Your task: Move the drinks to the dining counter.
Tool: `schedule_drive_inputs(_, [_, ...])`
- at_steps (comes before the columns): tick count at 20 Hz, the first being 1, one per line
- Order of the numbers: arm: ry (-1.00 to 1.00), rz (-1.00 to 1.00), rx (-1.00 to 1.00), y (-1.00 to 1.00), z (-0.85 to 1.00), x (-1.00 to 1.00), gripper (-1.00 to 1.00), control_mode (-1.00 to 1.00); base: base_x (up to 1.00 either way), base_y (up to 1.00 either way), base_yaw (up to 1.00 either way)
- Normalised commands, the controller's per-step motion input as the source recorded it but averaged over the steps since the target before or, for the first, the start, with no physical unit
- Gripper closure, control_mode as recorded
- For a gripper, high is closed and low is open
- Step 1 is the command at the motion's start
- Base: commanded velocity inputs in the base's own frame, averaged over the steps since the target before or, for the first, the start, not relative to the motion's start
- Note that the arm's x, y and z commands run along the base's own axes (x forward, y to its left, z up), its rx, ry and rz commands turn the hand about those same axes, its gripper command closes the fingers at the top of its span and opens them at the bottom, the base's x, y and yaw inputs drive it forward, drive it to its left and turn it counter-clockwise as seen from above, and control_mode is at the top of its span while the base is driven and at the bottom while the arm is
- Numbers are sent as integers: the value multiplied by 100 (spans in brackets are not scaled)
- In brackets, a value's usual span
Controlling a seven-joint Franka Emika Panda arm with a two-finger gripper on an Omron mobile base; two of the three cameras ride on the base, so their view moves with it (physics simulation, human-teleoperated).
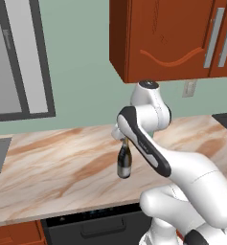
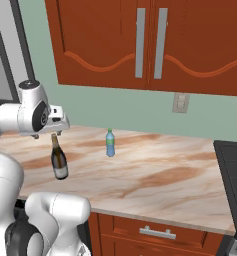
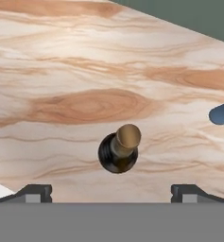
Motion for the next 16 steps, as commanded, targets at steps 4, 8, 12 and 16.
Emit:
schedule_drive_inputs(4, [-6, 0, 0, 0, -2, 0, -100, -100, 0, 0, 0])
schedule_drive_inputs(8, [-7, 0, 0, 0, -8, 0, -100, -100, 0, 0, 0])
schedule_drive_inputs(12, [-4, 0, 0, 0, -10, 0, -100, -100, 0, 0, 0])
schedule_drive_inputs(16, [-5, 0, 0, 0, -2, 1, -100, -100, 0, 0, 0])
